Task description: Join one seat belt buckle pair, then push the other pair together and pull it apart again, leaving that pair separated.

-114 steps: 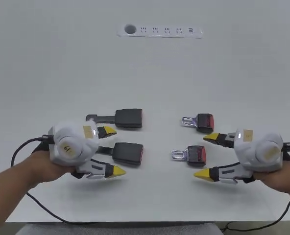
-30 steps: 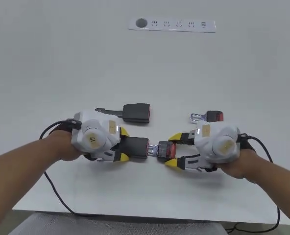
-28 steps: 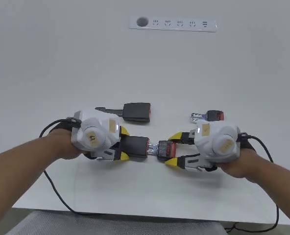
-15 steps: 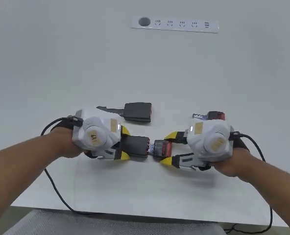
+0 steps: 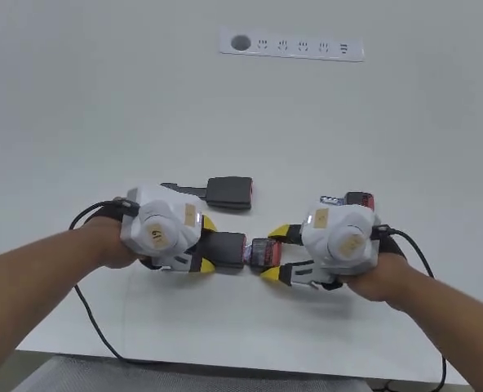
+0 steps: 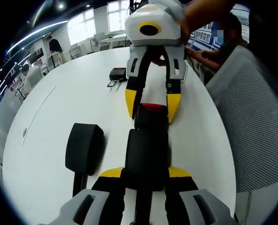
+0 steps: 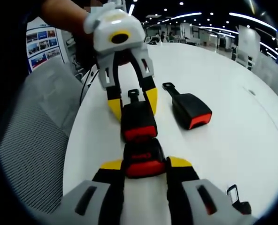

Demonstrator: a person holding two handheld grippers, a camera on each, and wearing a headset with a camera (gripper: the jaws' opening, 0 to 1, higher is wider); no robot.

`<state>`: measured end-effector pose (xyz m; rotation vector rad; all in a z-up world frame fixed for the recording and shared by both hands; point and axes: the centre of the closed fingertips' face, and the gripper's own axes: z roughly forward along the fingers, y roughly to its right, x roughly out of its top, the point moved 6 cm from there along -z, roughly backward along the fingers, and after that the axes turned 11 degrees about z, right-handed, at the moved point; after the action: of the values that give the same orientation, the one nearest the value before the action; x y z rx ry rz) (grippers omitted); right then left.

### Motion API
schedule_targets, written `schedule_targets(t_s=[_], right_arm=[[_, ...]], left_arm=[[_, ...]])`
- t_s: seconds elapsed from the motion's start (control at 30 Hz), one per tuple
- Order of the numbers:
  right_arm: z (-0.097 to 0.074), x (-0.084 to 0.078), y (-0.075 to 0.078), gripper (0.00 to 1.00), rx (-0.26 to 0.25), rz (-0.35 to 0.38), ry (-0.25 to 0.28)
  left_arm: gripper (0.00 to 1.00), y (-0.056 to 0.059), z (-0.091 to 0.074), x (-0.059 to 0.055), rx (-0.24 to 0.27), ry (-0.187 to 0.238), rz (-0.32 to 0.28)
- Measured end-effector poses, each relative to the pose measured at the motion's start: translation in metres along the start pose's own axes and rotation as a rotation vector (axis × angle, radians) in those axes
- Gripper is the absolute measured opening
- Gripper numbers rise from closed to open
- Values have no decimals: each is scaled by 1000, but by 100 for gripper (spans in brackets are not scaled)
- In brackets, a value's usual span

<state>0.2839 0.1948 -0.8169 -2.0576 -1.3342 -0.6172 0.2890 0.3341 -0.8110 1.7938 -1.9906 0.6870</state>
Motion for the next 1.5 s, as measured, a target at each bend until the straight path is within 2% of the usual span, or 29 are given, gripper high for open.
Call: schedule_targets(t_s=[0.73,0.9,1.13,1.23,1.33,1.5], right_arm=[[0,-1,0,35,16,-18,1],[-1,-4,0,34,22,-9,46],[-2,-6,-1,34,22,-16,70],[-3,-8,-2,34,25,15,112],[-3,-10,-3,34,17,13,130],[-2,-8,-4,34,7,-4,126]], left_arm=[[34,1,1,1,-22,-6,23],[34,1,0,-1,-19,14,25],[33,1,-1,-2,-24,43,43],[33,1,-1,-4,-26,64,49],[33,0,-2,-5,-35,79,50],[33,1,-2,-5,-33,90,56]])
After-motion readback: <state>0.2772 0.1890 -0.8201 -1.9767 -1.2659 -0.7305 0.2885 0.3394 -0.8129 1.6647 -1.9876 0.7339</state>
